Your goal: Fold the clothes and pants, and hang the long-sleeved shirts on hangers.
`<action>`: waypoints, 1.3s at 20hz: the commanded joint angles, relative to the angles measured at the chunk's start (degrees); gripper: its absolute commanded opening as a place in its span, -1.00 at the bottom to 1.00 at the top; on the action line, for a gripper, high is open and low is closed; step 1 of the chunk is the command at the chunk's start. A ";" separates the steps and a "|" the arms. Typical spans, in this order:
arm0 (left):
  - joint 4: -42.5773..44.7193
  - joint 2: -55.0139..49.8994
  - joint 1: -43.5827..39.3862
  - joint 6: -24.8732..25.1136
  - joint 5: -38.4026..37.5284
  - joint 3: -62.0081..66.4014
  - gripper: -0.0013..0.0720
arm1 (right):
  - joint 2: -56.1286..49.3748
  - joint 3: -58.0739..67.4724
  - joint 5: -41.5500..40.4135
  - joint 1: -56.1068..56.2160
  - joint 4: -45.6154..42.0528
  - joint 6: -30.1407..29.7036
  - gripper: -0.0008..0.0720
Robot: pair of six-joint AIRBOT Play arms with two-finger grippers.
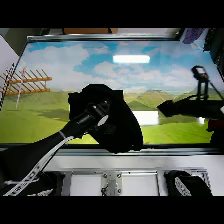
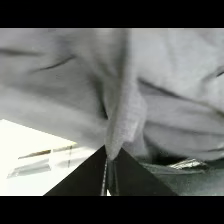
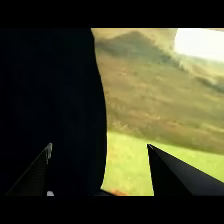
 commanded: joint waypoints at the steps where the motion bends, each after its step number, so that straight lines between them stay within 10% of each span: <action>1: -0.33 8.83 0.50 -0.22 3.26 -7.91 -0.90 | -0.90 -6.49 0.44 9.70 -0.02 -2.73 0.82; 15: -6.86 22.32 0.46 -0.83 9.64 -20.15 -0.90 | -22.95 -12.57 -11.50 38.53 -10.43 -2.91 0.82; 16: -6.84 22.32 0.48 -0.81 9.64 -20.15 -0.90 | -23.43 -12.57 -11.50 38.53 -10.51 -2.91 0.70; 20: -6.82 22.34 0.52 -0.81 9.51 -20.13 -0.90 | -23.93 -12.48 -11.52 38.49 -11.72 -2.58 -0.93; 26: 0.11 22.34 3.45 4.55 7.74 -6.43 -0.90 | -17.00 -1.97 -12.15 32.15 -18.03 6.49 -0.92</action>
